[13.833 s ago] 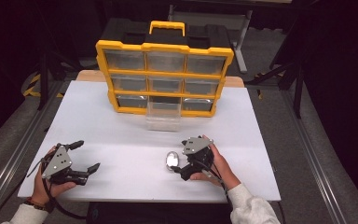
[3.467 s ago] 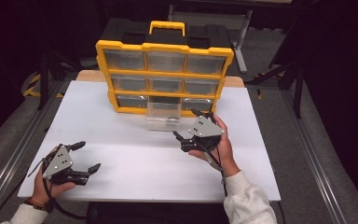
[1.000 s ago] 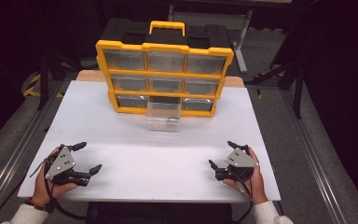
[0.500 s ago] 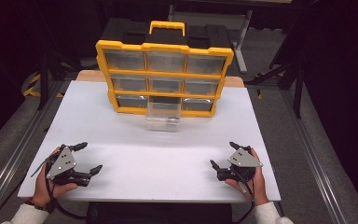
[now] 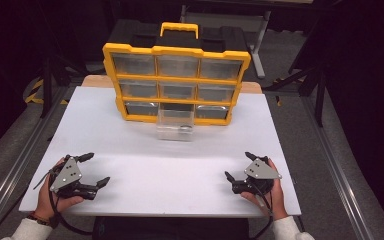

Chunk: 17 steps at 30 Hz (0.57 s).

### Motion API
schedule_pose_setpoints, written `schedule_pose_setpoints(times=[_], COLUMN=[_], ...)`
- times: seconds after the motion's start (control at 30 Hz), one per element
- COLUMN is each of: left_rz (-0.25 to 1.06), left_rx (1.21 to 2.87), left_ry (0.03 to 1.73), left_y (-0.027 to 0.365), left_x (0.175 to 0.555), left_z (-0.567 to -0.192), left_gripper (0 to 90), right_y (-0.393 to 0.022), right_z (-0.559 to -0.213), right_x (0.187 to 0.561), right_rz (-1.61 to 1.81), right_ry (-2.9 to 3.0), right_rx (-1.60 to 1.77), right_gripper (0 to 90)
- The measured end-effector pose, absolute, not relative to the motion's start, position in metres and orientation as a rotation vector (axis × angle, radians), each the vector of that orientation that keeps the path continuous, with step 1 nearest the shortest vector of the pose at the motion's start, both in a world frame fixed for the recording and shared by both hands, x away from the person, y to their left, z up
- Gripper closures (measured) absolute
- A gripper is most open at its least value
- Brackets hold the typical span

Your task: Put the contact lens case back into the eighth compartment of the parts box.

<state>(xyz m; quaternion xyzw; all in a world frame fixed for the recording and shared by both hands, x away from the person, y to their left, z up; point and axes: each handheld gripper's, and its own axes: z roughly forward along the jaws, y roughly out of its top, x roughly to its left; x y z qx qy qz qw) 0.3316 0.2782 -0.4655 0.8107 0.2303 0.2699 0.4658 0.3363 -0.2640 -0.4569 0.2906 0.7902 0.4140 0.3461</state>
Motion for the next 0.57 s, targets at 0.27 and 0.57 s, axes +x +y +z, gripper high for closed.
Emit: schedule_pose_setpoints(times=[0.27, 0.57], left_rz=[0.663, 0.658], left_rx=[1.994, 2.0], left_ry=[0.566, 0.572], left_y=[0.278, 0.276], left_x=[0.3318, 0.3334], left_z=[-0.4654, -0.4651], left_gripper=[7.7, 7.5], right_y=[-0.263, -0.2634], right_z=[-0.4567, -0.4572], right_x=[0.3358, 0.3369], right_rz=[1.079, 1.081], right_ry=[2.051, 2.048], right_rx=[0.75, 0.752], right_gripper=[7.4, 7.2])
